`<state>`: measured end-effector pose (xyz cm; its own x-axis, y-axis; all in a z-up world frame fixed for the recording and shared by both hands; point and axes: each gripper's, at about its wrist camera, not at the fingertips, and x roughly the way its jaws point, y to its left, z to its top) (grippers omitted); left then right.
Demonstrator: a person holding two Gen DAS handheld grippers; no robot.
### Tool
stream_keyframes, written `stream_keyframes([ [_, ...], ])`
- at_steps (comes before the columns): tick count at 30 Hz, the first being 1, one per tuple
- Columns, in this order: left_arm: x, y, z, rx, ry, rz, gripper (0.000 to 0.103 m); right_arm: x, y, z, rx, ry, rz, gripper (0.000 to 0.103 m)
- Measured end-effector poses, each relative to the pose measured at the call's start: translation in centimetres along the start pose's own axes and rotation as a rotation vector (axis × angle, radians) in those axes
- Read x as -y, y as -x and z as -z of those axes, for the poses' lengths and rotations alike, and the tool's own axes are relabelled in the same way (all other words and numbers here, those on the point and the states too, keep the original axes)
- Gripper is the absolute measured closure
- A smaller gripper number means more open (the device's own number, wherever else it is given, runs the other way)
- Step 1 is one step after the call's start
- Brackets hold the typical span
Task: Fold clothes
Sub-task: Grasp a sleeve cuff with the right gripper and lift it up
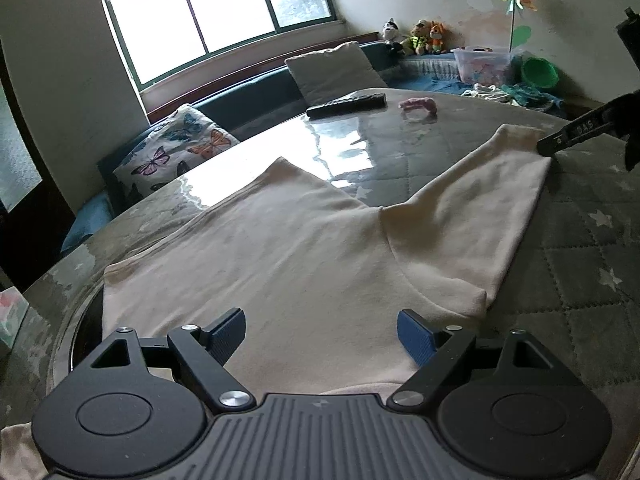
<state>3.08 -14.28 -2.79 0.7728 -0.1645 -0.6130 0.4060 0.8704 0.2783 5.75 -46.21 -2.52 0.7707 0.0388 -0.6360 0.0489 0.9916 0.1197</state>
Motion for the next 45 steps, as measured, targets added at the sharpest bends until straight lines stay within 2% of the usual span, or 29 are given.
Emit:
stream_keyframes([
  [7, 0.1, 0.0, -0.5, -0.011, 0.021, -0.025, 0.018, 1.2, 0.3, -2.3, 0.036, -0.008, -0.025, 0.096],
  [14, 0.8, 0.4, -0.6, 0.005, 0.013, -0.024, 0.018, 1.9, -1.3, -1.7, -0.012, -0.045, -0.037, 0.095],
  [18, 1.3, 0.4, -0.6, 0.015, -0.015, -0.010, 0.018, 1.7, -0.4, -2.0, 0.007, -0.052, -0.047, 0.095],
  [25, 0.6, 0.8, 0.1, 0.037, -0.024, 0.002, 0.018, -0.9, 3.8, -3.9, 0.103, -0.029, -0.105, 0.095],
  [30, -0.5, 1.9, 0.7, 0.070, -0.017, 0.005, 0.018, -5.1, 7.1, -6.1, 0.167, 0.027, -0.191, 0.096],
  [34, -2.0, 3.1, 1.8, 0.090, 0.001, -0.004, 0.018, -10.0, 8.8, -7.2, 0.196, 0.113, -0.263, 0.096],
  [39, -4.6, 4.7, 3.9, 0.102, 0.052, -0.031, 0.018, -17.5, 9.5, -7.2, 0.195, 0.239, -0.364, 0.096],
  [45, -7.3, 6.2, 6.3, 0.111, 0.122, -0.065, 0.018, -25.7, 8.6, -5.2, 0.127, 0.345, -0.476, 0.095],
])
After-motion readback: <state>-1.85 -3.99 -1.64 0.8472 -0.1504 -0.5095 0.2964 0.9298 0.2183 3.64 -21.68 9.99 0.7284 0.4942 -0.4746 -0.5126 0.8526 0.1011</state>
